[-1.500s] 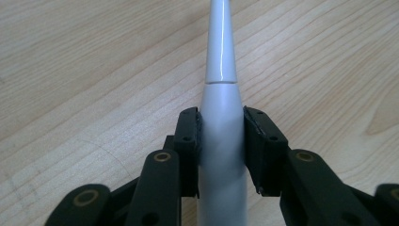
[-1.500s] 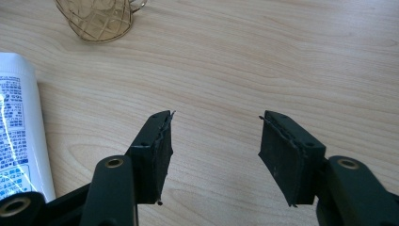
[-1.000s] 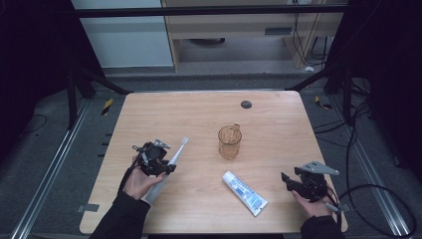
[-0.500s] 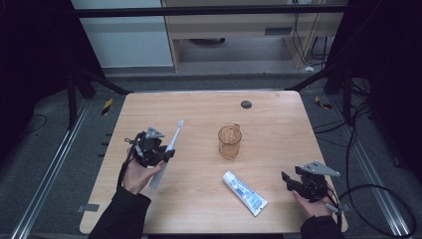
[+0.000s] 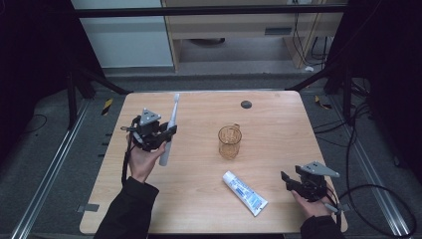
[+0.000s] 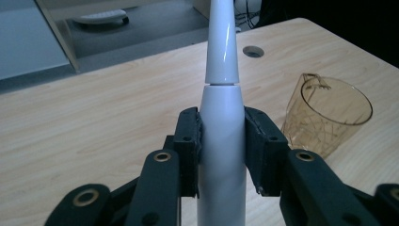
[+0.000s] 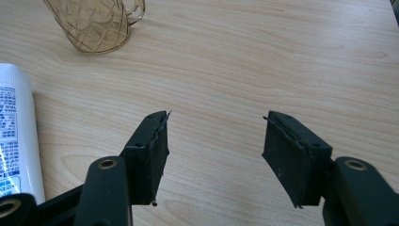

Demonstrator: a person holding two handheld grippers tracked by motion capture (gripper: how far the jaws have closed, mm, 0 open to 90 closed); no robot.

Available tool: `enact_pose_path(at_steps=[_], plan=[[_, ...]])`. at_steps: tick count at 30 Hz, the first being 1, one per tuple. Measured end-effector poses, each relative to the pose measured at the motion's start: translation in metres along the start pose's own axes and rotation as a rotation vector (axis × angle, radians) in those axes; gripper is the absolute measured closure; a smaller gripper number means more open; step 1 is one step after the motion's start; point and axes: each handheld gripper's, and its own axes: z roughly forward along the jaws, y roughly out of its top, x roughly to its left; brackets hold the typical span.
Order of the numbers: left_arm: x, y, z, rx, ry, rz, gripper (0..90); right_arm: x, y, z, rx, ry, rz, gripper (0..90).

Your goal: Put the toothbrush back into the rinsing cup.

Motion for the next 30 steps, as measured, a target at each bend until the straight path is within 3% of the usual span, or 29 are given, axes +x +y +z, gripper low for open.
enact_pose_path(at_steps=[10, 30], plan=[[-0.004, 0.014, 0.01, -0.09, 0.001, -0.02, 67.5, 0.0, -0.001, 0.003, -0.008, -0.008, -0.012, 39.5], [-0.033, 0.043, 0.031, -0.253, -0.037, -0.029, 67.5, 0.0, -0.002, 0.005, -0.012, -0.015, -0.017, 38.6]])
